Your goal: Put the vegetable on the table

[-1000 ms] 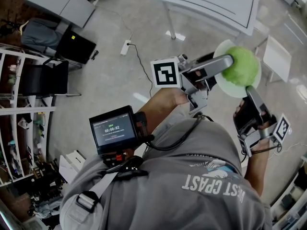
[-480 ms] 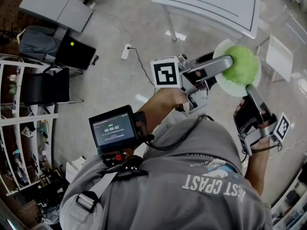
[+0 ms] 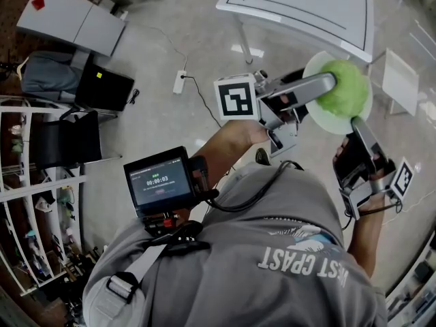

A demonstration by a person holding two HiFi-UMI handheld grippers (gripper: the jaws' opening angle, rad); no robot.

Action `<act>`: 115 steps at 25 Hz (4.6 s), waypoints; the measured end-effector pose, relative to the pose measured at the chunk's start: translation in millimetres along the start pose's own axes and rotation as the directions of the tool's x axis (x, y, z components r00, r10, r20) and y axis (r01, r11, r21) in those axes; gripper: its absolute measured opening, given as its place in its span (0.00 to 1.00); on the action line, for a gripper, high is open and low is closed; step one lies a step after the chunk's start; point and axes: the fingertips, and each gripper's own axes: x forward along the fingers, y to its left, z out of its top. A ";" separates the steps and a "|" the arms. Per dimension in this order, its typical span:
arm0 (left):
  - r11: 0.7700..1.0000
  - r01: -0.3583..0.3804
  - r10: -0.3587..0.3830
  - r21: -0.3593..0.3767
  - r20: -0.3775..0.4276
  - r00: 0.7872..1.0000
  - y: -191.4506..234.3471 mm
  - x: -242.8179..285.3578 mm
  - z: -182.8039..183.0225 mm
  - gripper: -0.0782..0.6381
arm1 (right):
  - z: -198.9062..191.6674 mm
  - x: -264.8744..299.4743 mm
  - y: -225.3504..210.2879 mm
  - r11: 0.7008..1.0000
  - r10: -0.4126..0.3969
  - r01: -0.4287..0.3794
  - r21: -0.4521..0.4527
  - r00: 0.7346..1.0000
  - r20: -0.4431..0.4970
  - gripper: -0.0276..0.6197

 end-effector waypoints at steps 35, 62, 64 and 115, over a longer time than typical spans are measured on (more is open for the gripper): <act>1.000 -0.021 0.019 0.013 0.093 0.995 -2.0 2.7 10.6 0.62 | 10.7 10.5 7.2 0.998 -0.065 0.065 -0.010 0.994 -0.089 0.08; 0.999 0.006 -0.010 -0.052 -0.072 0.997 107.4 12.8 159.9 0.62 | 88.4 162.0 -51.0 0.996 -0.071 0.075 -0.050 0.995 0.076 0.08; 0.999 -0.011 0.009 -0.040 -0.064 0.998 118.2 20.7 168.1 0.62 | 102.3 169.5 -54.8 0.996 -0.073 0.076 -0.050 0.996 0.059 0.08; 0.991 -0.090 0.112 0.096 -0.248 0.962 297.8 62.4 315.9 0.62 | 255.2 319.0 -150.4 0.979 -0.203 0.203 0.013 0.971 0.131 0.08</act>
